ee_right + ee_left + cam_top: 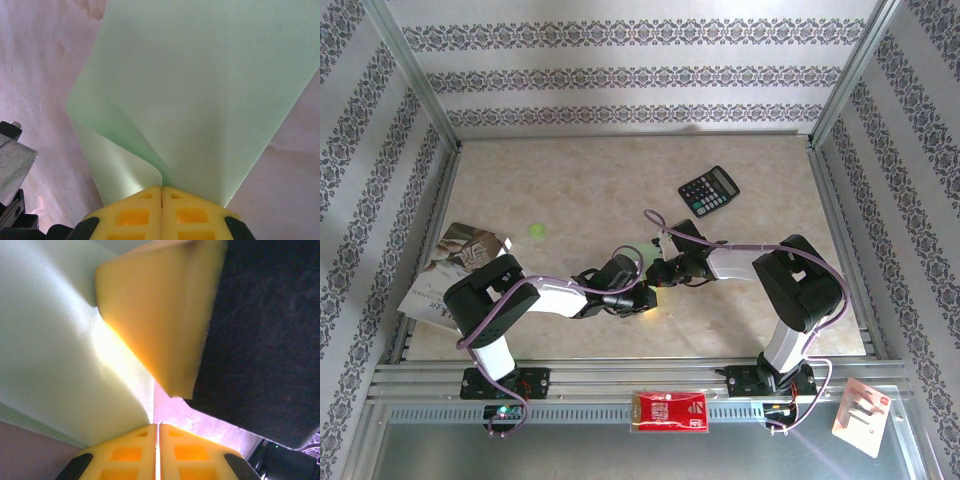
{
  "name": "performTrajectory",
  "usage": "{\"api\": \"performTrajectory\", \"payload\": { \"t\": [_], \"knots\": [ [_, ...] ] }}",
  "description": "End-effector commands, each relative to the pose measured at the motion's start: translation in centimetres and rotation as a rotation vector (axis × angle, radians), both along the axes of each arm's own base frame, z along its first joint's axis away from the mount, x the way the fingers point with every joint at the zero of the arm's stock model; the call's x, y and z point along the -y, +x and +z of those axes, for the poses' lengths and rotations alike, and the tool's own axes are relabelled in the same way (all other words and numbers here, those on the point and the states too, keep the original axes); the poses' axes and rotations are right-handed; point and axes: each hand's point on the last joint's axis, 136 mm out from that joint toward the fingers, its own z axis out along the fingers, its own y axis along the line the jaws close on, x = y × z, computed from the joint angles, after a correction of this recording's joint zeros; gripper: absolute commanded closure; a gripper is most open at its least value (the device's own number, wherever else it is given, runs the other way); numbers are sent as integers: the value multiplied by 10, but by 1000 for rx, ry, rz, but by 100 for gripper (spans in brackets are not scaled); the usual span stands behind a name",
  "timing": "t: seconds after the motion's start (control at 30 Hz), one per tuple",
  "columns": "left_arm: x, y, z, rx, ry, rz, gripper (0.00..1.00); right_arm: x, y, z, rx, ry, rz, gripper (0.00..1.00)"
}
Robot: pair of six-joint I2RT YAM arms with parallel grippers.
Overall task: Fold a paper plane with a square sheet of paper (pick it up from the middle)
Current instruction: Third fold the triangle at the center of the table.
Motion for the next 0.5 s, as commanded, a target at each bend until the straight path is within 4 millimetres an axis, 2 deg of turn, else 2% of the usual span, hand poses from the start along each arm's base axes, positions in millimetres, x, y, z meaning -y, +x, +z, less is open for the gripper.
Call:
{"api": "performTrajectory", "payload": {
  "t": [0.0,0.1,0.37,0.47],
  "knots": [
    [2,-2,-8,5,17,1,91,29,-12,-34,-63,-136,-49,100],
    [2,-6,-11,2,36,-12,91,28,-13,-34,-65,-135,-48,100],
    [5,-6,12,43,9,-21,91,30,-13,-34,-65,-138,-50,100],
    [8,-10,12,31,0,-28,90,29,-14,-33,-64,-136,-49,100]
  ]
}}
